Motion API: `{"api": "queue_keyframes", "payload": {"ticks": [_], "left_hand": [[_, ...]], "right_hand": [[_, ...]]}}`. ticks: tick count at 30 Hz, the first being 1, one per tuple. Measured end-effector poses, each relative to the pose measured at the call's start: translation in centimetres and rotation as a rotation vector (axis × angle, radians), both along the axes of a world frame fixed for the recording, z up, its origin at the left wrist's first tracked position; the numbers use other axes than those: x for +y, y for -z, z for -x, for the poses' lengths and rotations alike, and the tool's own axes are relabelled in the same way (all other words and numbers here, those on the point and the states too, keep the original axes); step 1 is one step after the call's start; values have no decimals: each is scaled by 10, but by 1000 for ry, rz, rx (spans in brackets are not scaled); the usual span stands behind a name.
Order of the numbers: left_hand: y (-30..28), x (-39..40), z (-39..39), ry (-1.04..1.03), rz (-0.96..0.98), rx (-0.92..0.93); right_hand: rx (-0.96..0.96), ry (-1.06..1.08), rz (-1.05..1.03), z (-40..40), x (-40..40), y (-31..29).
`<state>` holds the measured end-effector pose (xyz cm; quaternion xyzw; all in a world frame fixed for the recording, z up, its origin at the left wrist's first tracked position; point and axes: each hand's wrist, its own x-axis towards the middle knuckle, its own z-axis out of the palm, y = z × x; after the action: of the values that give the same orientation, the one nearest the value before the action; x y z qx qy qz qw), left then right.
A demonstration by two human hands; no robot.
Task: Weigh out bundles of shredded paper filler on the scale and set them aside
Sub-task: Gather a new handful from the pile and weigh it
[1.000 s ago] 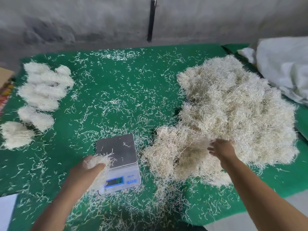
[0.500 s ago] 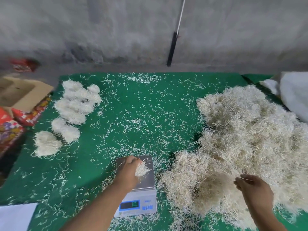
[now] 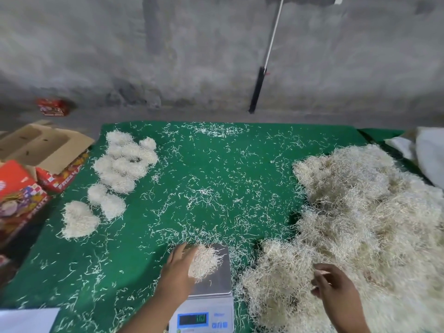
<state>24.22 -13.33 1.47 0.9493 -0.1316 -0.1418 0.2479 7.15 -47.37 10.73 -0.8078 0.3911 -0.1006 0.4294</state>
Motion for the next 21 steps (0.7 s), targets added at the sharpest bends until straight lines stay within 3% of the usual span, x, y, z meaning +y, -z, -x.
{"api": "queue_keyframes", "payload": {"ticks": [9, 21], "left_hand": [[11, 51, 15, -154, 68, 59], [17, 67, 28, -183, 67, 86]], "right_hand": [[74, -190, -107, -14, 35, 14], [166, -292, -194, -18, 62, 25]]}}
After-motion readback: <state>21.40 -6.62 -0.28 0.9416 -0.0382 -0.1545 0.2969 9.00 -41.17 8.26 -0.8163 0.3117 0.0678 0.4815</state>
